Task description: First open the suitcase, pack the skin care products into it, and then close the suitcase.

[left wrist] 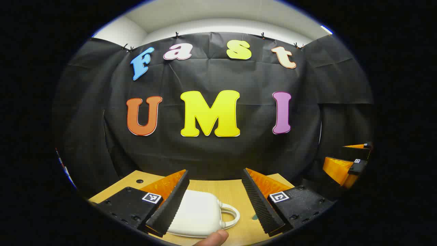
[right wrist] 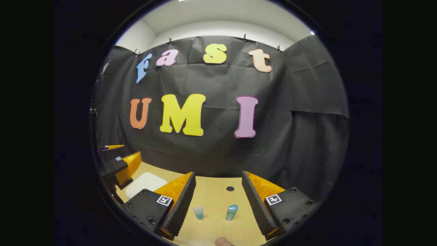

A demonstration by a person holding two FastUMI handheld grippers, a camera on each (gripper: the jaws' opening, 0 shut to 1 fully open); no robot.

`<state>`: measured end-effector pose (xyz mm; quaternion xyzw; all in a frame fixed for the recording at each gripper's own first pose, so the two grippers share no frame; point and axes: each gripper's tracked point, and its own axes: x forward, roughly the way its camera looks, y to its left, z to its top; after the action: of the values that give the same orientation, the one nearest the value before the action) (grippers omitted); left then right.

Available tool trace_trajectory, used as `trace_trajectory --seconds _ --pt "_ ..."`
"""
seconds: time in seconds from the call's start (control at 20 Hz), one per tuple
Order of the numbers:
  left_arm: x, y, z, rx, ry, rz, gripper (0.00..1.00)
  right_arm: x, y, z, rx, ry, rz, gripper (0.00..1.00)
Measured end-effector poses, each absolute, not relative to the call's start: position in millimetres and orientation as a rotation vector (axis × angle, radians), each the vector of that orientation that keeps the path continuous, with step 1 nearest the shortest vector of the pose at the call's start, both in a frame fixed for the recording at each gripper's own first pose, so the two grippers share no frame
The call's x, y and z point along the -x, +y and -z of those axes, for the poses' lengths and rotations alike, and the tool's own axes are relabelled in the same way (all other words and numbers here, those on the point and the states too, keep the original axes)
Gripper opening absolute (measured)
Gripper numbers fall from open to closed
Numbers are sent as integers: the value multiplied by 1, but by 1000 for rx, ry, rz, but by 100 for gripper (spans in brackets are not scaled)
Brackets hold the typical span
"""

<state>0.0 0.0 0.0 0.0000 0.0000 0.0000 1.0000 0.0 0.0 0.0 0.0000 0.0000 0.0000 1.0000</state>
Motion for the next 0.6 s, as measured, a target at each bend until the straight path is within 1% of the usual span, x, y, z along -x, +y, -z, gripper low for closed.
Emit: trace_trajectory --seconds 0.25,0.6 --pt "9 -9 -1 -12 -22 25 99 -1 -12 4 -21 12 41 81" --pt "18 -5 4 -18 -13 18 99 4 -4 10 -3 14 14 80"
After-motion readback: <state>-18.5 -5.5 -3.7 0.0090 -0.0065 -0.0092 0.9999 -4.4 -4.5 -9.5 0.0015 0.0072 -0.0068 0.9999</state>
